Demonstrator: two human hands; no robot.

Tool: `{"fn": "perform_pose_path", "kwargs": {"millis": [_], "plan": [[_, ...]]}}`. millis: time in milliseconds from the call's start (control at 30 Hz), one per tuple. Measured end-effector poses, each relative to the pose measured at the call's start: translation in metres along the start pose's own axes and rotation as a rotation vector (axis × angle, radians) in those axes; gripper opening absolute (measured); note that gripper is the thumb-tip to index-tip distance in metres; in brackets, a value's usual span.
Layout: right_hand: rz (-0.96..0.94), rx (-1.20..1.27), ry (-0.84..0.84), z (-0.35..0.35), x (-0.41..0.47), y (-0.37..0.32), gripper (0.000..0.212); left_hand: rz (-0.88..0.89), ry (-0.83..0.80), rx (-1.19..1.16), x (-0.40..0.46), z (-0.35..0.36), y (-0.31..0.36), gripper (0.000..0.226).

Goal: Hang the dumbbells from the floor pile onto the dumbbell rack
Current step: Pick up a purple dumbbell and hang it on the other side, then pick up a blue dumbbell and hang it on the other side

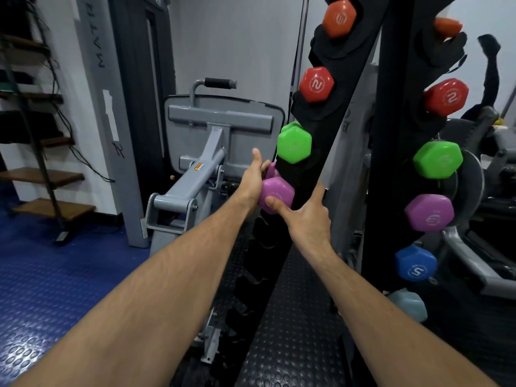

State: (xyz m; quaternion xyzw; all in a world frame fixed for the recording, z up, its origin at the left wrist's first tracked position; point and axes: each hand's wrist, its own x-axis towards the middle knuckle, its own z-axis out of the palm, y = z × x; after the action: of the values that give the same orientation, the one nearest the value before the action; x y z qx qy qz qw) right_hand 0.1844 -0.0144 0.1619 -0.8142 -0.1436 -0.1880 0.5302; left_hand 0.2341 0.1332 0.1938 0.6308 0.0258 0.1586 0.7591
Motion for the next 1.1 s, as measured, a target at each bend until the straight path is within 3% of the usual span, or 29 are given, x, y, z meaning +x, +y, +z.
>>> {"fn": "perform_pose_path", "kwargs": {"millis": [233,333,433,633,833,967,1100], "plan": [[-0.007,0.086,-0.073,-0.004,-0.001,0.001,0.113,-0.015,-0.124,0.128,-0.011,-0.009,0.012,0.084],[-0.015,0.147,-0.138,-0.01,-0.003,0.004,0.117,0.027,-0.032,0.148,-0.029,-0.013,0.005,0.088],[0.019,0.175,-0.182,-0.016,-0.019,0.015,0.121,0.124,0.04,0.122,-0.056,-0.019,-0.017,0.067],[0.173,0.151,-0.243,-0.02,-0.076,0.068,0.1,0.115,0.089,0.191,-0.122,-0.048,-0.081,0.06],[0.447,0.125,-0.344,-0.015,-0.148,0.148,0.089,-0.157,0.066,0.301,-0.193,-0.076,-0.187,0.097],[0.563,0.048,-0.425,-0.002,-0.195,0.201,0.088,-0.27,0.159,0.331,-0.231,-0.083,-0.255,0.058],[0.674,-0.006,-0.532,0.009,-0.235,0.253,0.088,-0.441,0.21,0.32,-0.263,-0.084,-0.323,0.036]]}}
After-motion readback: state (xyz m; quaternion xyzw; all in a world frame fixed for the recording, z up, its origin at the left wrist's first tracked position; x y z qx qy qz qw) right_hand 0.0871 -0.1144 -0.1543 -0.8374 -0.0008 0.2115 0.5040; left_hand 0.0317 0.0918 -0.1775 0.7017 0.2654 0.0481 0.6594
